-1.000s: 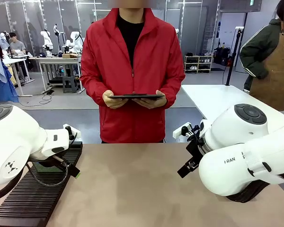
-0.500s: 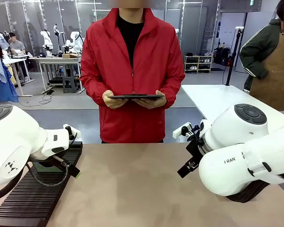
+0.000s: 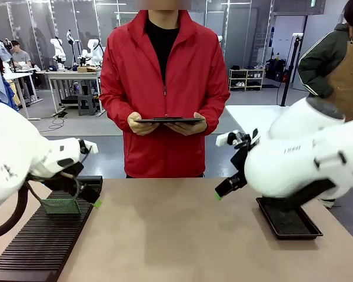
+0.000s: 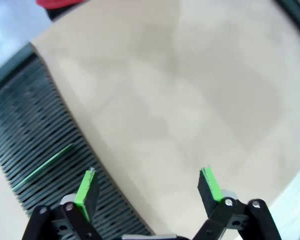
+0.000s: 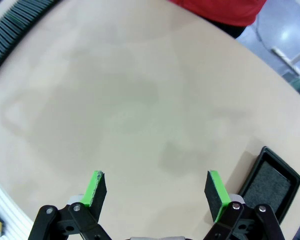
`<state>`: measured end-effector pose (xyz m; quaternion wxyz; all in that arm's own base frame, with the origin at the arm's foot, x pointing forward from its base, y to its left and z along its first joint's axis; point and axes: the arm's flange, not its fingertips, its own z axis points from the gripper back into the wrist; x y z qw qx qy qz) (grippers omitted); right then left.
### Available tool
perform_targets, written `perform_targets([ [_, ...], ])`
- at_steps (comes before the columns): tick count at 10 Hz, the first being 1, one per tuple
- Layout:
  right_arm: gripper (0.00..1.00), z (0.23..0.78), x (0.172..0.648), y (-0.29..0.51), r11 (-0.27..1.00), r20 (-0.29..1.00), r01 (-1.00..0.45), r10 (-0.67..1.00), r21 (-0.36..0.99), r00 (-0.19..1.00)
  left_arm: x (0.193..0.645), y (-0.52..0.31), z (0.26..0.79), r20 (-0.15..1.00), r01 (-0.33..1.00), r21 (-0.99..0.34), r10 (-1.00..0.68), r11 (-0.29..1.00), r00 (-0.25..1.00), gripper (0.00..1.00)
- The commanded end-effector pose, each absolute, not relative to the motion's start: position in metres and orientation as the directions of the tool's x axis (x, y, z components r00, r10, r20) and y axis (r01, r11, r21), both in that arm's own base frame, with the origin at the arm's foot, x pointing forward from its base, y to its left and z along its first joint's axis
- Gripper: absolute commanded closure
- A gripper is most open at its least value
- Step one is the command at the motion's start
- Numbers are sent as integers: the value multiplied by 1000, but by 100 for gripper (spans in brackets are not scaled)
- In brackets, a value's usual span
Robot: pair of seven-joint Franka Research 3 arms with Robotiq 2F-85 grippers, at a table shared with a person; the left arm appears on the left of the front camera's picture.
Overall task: Inspect the PCB.
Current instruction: Pick up the Blank PCB and present it to the human.
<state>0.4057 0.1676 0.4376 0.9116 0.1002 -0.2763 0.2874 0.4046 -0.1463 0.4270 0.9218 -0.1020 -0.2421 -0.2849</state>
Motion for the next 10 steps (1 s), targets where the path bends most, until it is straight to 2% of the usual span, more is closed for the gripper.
perform_targets([
  [1, 0, 455, 408, 140, 745, 572, -629, 422, 223, 703, 407, -114, 454, 482, 601, -271, -434, 752, 761, 0],
  [3, 0, 468, 401, 105, 632, 568, -625, 333, 458, 753, 399, -80, 468, 463, 599, -541, -384, 591, 798, 0],
  [5, 0, 466, 389, 49, 508, 512, -554, 235, 660, 826, 380, -24, 469, 451, 546, -683, -309, 485, 838, 0],
  [8, 0, 450, 361, -38, 393, 342, -338, 62, 855, 937, 345, 53, 454, 494, 513, -739, -165, 437, 853, 0],
  [10, 0, 438, 333, -91, 342, 225, -211, -1, 916, 974, 313, 99, 441, 565, 538, -723, -78, 433, 822, 0],
])
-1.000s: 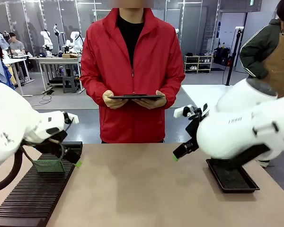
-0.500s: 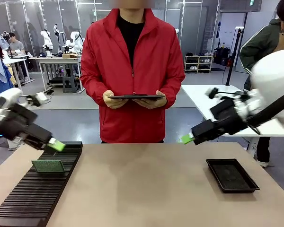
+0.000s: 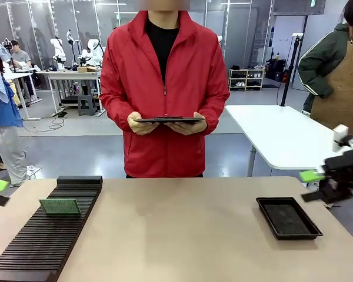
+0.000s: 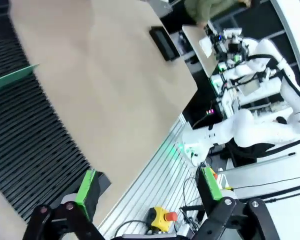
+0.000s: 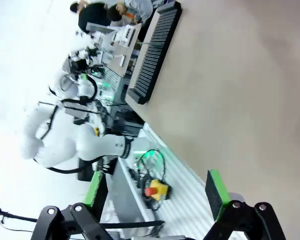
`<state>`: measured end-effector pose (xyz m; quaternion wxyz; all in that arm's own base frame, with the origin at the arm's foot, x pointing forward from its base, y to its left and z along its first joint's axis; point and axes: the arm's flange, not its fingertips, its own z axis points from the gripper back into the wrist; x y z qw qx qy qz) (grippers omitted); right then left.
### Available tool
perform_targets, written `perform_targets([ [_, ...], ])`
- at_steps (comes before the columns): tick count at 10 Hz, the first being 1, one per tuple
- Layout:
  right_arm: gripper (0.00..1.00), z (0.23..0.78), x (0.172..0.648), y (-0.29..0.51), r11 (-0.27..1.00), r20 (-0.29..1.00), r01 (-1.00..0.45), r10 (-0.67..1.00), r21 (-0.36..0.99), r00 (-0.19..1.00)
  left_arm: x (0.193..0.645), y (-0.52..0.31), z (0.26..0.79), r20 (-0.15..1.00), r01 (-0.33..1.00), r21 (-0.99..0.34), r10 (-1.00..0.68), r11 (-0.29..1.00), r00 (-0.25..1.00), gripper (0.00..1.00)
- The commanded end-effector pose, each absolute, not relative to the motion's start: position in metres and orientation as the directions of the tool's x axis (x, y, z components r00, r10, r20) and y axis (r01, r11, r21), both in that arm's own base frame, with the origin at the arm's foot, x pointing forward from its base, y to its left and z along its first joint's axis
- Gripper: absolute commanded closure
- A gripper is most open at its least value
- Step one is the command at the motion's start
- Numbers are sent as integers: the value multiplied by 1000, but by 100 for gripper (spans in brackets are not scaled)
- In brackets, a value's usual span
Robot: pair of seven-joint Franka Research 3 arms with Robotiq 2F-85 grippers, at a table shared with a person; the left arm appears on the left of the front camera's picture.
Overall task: Inspect the PCB.
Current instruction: Pick up the Blank PCB and present it to the human.
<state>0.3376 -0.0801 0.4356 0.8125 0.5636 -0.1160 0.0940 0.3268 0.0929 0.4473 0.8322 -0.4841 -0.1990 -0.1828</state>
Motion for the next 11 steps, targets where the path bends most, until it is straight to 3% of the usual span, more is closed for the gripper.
perform_targets([
  [1, 0, 431, 321, -112, 326, 188, -176, -7, 929, 982, 300, 119, 437, 581, 537, -733, -26, 417, 813, 0],
  [3, 0, 414, 298, -156, 271, 171, -143, -84, 952, 982, 276, 159, 423, 610, 545, -761, 100, 353, 786, 0],
  [4, 0, 407, 288, -173, 229, 161, -129, -129, 965, 978, 269, 173, 414, 567, 504, -808, 174, 303, 805, 0],
  [7, 0, 397, 266, -193, 201, 146, -111, -169, 973, 975, 255, 194, 396, 565, 492, -817, 243, 301, 789, 0],
  [10, 0, 395, 262, -195, 213, 198, -161, -168, 964, 966, 261, 200, 399, 419, 360, -903, 305, 232, 855, 0],
  [11, 0, 394, 261, -195, 210, 193, -157, -166, 965, 967, 261, 201, 401, 421, 361, -903, 307, 235, 853, 0],
])
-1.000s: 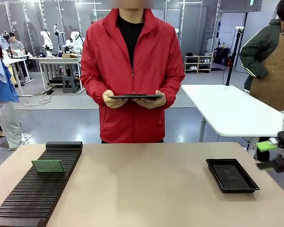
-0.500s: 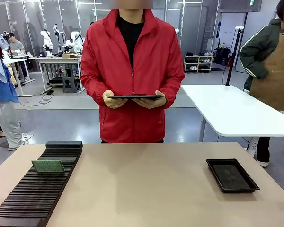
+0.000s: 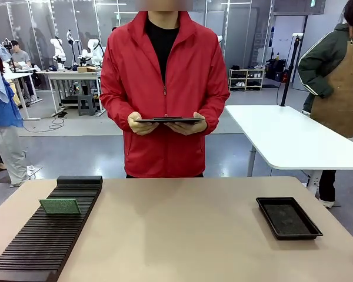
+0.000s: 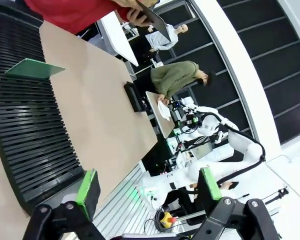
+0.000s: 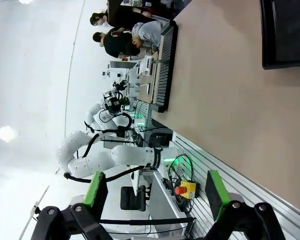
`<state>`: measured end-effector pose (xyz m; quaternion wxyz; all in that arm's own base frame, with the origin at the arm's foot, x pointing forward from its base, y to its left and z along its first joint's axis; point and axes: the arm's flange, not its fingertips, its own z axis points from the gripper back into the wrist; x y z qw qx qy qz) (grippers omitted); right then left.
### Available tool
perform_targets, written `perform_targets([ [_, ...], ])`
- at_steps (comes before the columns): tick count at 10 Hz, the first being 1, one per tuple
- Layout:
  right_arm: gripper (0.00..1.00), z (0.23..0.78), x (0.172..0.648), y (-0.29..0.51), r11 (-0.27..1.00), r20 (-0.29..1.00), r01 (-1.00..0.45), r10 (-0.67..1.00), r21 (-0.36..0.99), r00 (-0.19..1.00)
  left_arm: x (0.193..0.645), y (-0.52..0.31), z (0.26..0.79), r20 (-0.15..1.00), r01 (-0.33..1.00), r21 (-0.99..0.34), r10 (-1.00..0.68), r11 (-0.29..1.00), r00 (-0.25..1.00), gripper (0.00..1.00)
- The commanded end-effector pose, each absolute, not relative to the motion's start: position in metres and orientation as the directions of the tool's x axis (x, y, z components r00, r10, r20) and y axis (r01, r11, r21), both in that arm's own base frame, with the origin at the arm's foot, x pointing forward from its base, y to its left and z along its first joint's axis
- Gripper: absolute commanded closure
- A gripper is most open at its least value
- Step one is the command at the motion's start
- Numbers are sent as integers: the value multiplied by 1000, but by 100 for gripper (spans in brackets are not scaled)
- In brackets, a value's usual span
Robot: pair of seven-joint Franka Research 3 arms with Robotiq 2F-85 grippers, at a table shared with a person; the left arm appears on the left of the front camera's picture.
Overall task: Inspect the PCB.
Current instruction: Pick up the Blank PCB and present it to the human.
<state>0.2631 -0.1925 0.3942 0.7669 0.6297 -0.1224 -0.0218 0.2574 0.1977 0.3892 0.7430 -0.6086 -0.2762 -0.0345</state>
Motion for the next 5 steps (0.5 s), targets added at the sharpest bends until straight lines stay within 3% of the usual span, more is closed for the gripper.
perform_targets([
  [1, 0, 393, 260, -196, 208, 195, -158, -170, 965, 966, 262, 199, 403, 413, 355, -906, 295, 229, 862, 0],
  [3, 0, 391, 264, -193, 211, 202, -165, -170, 964, 965, 269, 193, 403, 362, 301, -923, 275, 241, 891, 0],
  [4, 0, 394, 263, -193, 209, 175, -135, -185, 969, 967, 273, 187, 402, 362, 274, -908, 265, 316, 894, 0],
  [5, 0, 394, 263, -193, 209, 175, -135, -185, 969, 967, 266, 193, 396, 387, 325, -913, 273, 248, 881, 0],
])
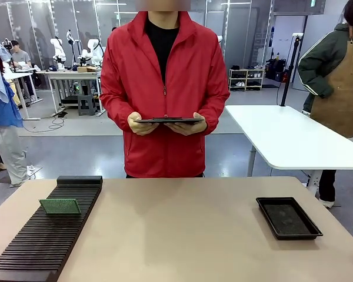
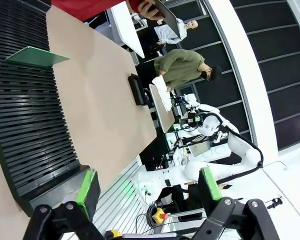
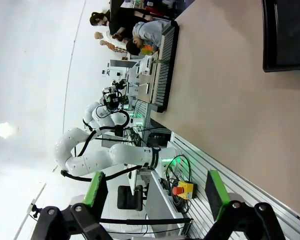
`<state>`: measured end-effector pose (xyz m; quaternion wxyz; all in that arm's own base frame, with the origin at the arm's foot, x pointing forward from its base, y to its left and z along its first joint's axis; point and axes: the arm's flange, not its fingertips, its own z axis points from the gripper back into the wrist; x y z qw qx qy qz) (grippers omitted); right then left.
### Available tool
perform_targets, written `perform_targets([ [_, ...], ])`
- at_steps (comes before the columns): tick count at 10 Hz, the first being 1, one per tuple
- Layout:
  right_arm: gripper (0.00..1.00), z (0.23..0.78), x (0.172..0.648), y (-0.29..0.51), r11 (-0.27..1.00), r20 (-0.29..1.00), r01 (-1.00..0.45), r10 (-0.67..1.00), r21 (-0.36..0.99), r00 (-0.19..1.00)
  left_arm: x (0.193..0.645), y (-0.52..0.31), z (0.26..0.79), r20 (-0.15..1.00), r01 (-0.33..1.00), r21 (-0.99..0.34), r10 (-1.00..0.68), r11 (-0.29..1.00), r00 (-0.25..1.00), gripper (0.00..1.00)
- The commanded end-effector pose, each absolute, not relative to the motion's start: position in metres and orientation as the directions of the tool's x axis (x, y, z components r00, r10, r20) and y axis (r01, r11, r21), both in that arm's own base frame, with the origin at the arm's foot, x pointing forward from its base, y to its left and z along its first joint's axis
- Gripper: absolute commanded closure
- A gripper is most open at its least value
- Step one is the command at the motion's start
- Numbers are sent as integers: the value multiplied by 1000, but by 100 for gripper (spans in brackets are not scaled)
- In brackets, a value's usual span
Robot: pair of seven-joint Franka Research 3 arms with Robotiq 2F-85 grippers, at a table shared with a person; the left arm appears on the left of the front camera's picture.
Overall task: Inspect the PCB.
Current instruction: Pick up the Blank PCB and present it to the human.
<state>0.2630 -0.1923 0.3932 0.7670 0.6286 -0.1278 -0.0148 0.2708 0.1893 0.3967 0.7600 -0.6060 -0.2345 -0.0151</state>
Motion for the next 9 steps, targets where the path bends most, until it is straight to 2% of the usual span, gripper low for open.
perform_targets([
  [1, 0, 394, 263, -193, 209, 175, -135, -185, 969, 967, 266, 193, 396, 387, 325, -913, 273, 248, 881, 0],
  [5, 0, 394, 263, -193, 209, 175, -135, -185, 969, 967, 269, 191, 396, 375, 308, -915, 268, 263, 887, 0],
  [7, 0, 394, 263, -193, 209, 175, -135, -185, 969, 967, 280, 181, 417, 548, 444, -777, 133, 446, 826, 0],
  [8, 0, 394, 263, -193, 209, 175, -135, -185, 969, 967, 290, 172, 427, 586, 492, -731, 66, 474, 808, 0],
  [9, 0, 394, 263, -193, 209, 175, -135, -185, 969, 967, 302, 158, 437, 636, 560, -621, -65, 549, 769, 0],
])
